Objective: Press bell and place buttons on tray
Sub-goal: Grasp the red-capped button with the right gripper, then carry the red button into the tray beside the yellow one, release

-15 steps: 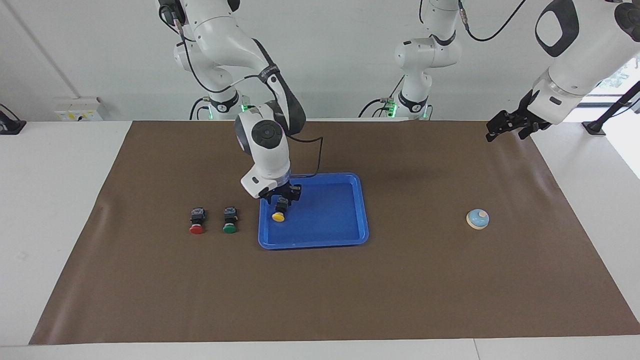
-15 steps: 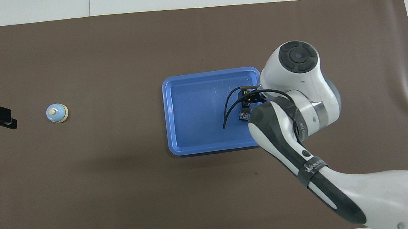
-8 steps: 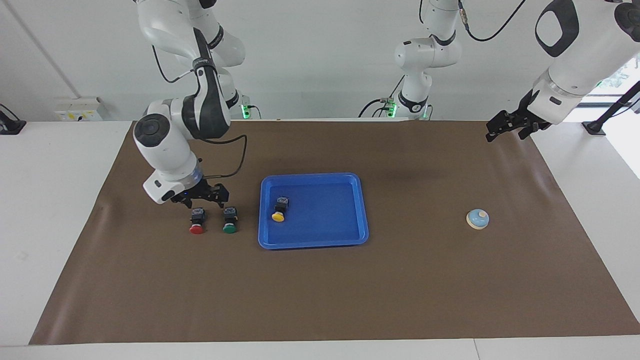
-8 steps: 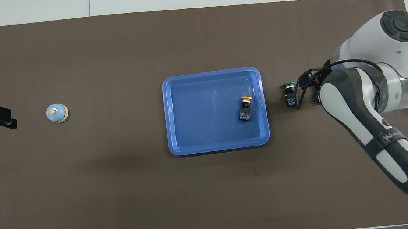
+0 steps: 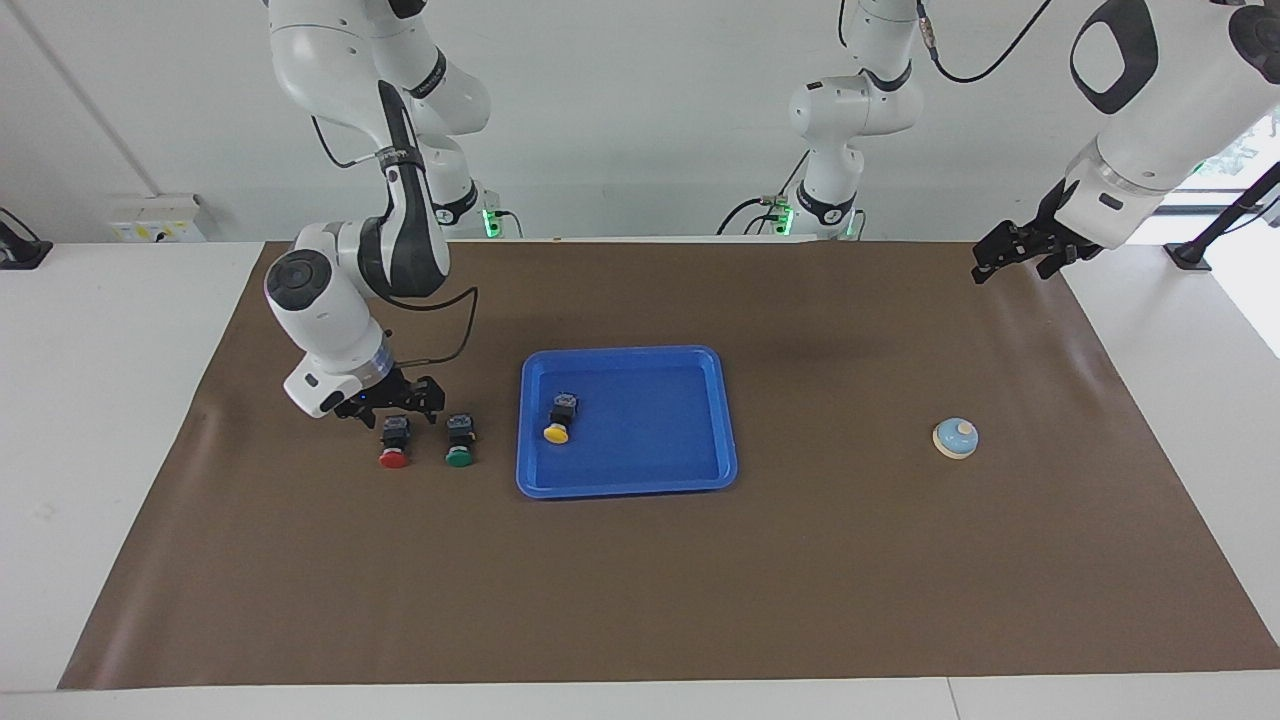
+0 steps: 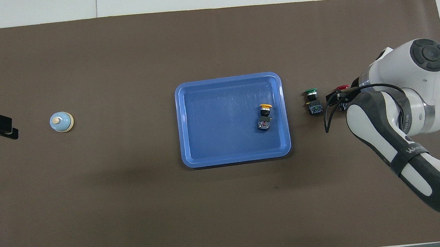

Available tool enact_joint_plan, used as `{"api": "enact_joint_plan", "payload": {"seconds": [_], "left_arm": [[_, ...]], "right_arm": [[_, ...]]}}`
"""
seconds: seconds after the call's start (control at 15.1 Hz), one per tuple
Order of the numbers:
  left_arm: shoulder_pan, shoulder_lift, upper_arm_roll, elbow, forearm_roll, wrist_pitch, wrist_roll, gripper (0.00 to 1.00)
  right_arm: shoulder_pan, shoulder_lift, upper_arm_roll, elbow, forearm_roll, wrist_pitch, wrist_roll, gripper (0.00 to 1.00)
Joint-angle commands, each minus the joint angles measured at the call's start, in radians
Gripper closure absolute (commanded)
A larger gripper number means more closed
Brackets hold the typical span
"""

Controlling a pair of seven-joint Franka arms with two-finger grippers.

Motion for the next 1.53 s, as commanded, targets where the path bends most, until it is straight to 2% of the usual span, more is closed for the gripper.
{"api": "enact_joint_plan", "payload": {"seconds": [0.0,0.07,0.2,0.4,0.46,0.53,0.66,0.86,1.0,1.33,1.46], "left_arm": [[-0.004,-0.027,0.007,-0.029,-0.007,0.009,-0.001,0.00],[-0.004,-0.027,0.007,-0.029,-0.007,0.009,-0.001,0.00],[-0.004,-0.027,0.007,-0.029,-0.007,0.009,-0.001,0.00],[-0.004,-0.029,0.007,-0.029,-0.007,0.009,-0.001,0.00],[-0.004,-0.029,0.007,-0.029,-0.007,0.009,-0.001,0.00],[-0.004,-0.029,0.007,-0.029,-0.007,0.009,-0.001,0.00],[-0.004,-0.027,0.007,-0.029,-0.007,0.009,-0.001,0.00],[-0.004,-0.027,0.007,-0.029,-0.007,0.009,-0.001,0.00],[-0.004,-0.029,0.007,-0.029,-0.007,0.009,-0.001,0.00],[-0.004,-0.029,0.007,-0.029,-0.007,0.009,-0.001,0.00],[-0.004,-0.027,0.007,-0.029,-0.007,0.009,-0.001,0.00]], "right_arm": [[-0.040,-0.011,0.013,-0.059,0.001,0.073,-0.053,0.00],[-0.042,-0.010,0.013,-0.059,0.001,0.074,-0.055,0.00],[-0.042,-0.007,0.013,-0.059,0.001,0.073,-0.052,0.19],[-0.042,-0.005,0.013,-0.061,0.001,0.071,-0.051,0.78],[-0.042,-0.005,0.013,-0.061,0.001,0.070,-0.053,0.95],[-0.040,-0.005,0.015,-0.059,0.001,0.065,-0.055,1.00],[-0.026,-0.007,0.015,-0.024,0.001,0.018,-0.050,1.00],[0.042,-0.002,0.017,0.153,0.004,-0.207,0.011,1.00],[0.127,0.019,0.017,0.244,0.004,-0.312,0.152,1.00],[0.337,0.030,0.017,0.275,0.015,-0.308,0.457,1.00],[0.415,0.086,0.017,0.327,0.019,-0.286,0.581,1.00]]}}
